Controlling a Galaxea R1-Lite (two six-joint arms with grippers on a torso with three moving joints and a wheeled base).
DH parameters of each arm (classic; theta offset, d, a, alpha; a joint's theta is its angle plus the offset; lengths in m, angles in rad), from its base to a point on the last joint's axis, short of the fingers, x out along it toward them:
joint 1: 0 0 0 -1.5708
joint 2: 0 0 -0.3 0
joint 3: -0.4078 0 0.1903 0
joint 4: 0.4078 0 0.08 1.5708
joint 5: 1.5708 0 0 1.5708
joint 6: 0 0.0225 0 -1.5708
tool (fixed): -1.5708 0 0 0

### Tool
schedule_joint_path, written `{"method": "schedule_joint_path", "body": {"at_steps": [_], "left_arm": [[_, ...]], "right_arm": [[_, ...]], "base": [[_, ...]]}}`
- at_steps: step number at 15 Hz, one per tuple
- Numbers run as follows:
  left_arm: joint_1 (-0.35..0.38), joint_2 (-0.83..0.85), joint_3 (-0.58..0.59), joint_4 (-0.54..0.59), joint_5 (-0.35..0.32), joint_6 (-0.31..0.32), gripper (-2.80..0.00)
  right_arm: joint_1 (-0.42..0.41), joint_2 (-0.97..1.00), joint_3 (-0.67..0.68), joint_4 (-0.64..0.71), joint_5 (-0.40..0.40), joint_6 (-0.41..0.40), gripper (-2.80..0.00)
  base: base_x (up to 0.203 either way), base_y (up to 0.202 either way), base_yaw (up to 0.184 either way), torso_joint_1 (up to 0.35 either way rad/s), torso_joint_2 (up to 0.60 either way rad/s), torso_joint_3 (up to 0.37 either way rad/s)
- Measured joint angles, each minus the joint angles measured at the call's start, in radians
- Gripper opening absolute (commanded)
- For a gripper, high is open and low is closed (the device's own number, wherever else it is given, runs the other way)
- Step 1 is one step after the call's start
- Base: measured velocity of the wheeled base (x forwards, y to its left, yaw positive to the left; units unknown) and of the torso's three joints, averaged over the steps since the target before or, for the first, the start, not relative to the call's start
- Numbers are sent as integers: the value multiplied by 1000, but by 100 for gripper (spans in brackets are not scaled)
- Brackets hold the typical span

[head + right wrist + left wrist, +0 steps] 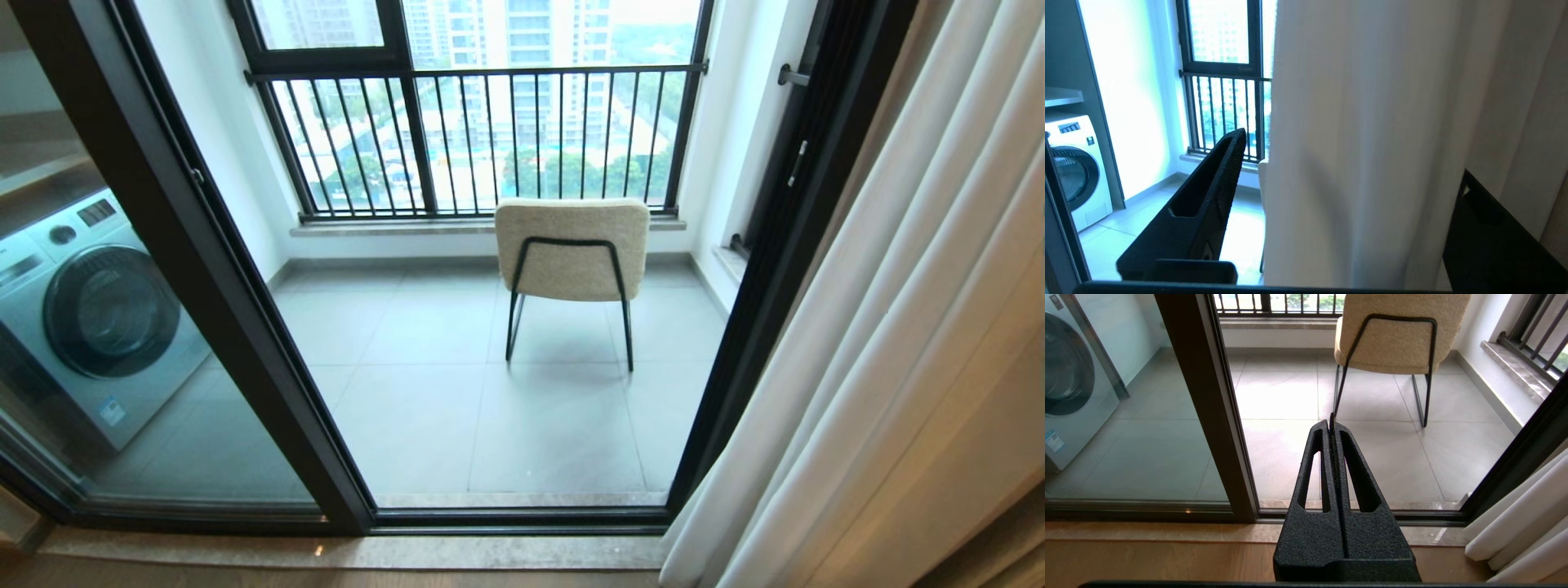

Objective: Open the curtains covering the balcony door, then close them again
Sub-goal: Pull the inner curtains open on both sides

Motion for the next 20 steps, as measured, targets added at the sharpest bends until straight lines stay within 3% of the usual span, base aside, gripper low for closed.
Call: {"method": "schedule_joint_path", "body": {"at_steps": [17, 20], "left_arm": [[0, 0, 0, 0, 0, 0, -280], [0, 0, 0, 0, 0, 0, -280]], "right_arm": [[-31, -437, 286, 0, -70, -8, 0], [-40, -467, 321, 0, -124, -9, 0]], "base": [[0, 0, 0, 0, 0, 0], [0, 0, 0, 0, 0, 0]]}}
